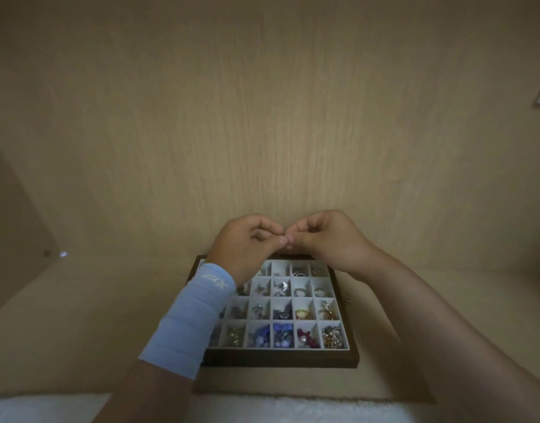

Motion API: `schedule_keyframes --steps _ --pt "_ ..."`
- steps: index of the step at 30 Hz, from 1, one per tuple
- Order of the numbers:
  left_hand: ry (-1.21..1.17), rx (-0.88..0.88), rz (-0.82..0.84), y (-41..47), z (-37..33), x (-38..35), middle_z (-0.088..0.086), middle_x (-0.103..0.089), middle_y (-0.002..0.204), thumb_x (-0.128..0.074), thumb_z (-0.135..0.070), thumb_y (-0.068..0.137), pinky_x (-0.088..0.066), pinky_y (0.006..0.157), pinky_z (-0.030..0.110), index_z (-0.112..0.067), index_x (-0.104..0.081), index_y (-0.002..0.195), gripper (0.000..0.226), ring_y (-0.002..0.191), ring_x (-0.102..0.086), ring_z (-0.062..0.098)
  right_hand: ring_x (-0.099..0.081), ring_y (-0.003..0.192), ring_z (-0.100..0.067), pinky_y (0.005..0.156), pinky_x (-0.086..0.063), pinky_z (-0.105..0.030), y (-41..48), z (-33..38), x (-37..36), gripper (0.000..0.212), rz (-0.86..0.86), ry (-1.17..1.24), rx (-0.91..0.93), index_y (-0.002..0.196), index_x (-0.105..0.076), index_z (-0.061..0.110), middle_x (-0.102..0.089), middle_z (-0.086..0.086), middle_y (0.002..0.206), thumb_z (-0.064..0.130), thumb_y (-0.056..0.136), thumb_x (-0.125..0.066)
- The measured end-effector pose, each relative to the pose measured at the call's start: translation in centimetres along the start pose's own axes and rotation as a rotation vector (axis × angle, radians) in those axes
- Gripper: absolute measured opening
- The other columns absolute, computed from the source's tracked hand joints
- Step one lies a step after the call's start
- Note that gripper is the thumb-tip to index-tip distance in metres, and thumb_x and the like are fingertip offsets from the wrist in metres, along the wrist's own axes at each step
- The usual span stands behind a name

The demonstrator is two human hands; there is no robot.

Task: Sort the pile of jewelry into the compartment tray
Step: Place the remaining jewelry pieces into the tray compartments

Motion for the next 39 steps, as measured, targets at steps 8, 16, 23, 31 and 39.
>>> schedule_keyframes --steps 8,16,23,31,39 --pt "-0.136 0.035 -0.11 0.2 4.5 6.4 0.011 -0.075 0.077 -0.077 -0.005 0.079 -0.052 0.071 0.018 -0.017 -0.071 0.082 0.013 0.07 -0.066 0.007 -0.06 0.064 0.008 0.068 -0.045 -0.011 5.1 3.1 -7.0 0.01 0.192 -0.299 0.073 0.083 -0.077 0.014 -0.07 0.012 0.07 0.016 0.09 -0.071" --pt "0.336 0.039 -0.004 1.2 9.1 7.6 -0.017 -0.067 0.089 -0.067 -0.013 0.083 -0.051 0.086 0.027 -0.038 -0.065 0.081 0.025 0.085 -0.061 0.002 -0.066 0.067 -0.003 0.066 -0.052 -0.023 6.0 1.4 -11.7 0.014 0.331 -0.66 0.048 0.087 -0.074 0.023 -0.073 0.007 0.074 0.018 0.094 -0.063" --pt "0.6 0.011 0.066 1.3 10.3 7.6 -0.006 -0.067 0.112 -0.067 -0.029 0.086 -0.046 0.097 0.035 -0.029 -0.071 0.109 0.023 0.107 -0.057 0.018 -0.062 0.057 -0.005 0.072 -0.056 -0.032 5.6 0.2 -13.7 0.011 0.43 -0.618 0.002 0.086 -0.075 0.02 -0.072 0.001 0.068 0.026 0.093 -0.069" --pt "0.492 0.054 0.031 1.1 10.2 8.4 -0.01 -0.069 0.1 -0.069 -0.027 0.085 -0.049 0.087 0.025 -0.028 -0.072 0.099 0.015 0.091 -0.062 0.008 -0.062 0.054 0.002 0.068 -0.056 -0.027 5.3 0.7 -13.4 0.013 0.381 -0.675 0.036 0.088 -0.078 0.022 -0.071 0.006 0.065 0.029 0.093 -0.068" --pt "0.373 -0.063 -0.04 0.8 5.9 7.5 -0.022 -0.06 0.087 -0.063 -0.017 0.09 -0.04 0.077 0.009 -0.025 -0.072 0.1 0.015 0.081 -0.055 -0.007 -0.066 0.079 0.005 0.078 -0.051 -0.021 2.2 0.7 -3.6 0.012 0.103 -0.607 0.038 0.086 -0.077 0.03 -0.073 0.017 0.083 0.027 0.093 -0.067"
Point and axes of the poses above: each hand's wrist, its own y-axis towards the middle knuckle, its own x-axis out of the back of the hand, z = x × y, the point moved 10 cm from there along y, towards the middle knuckle
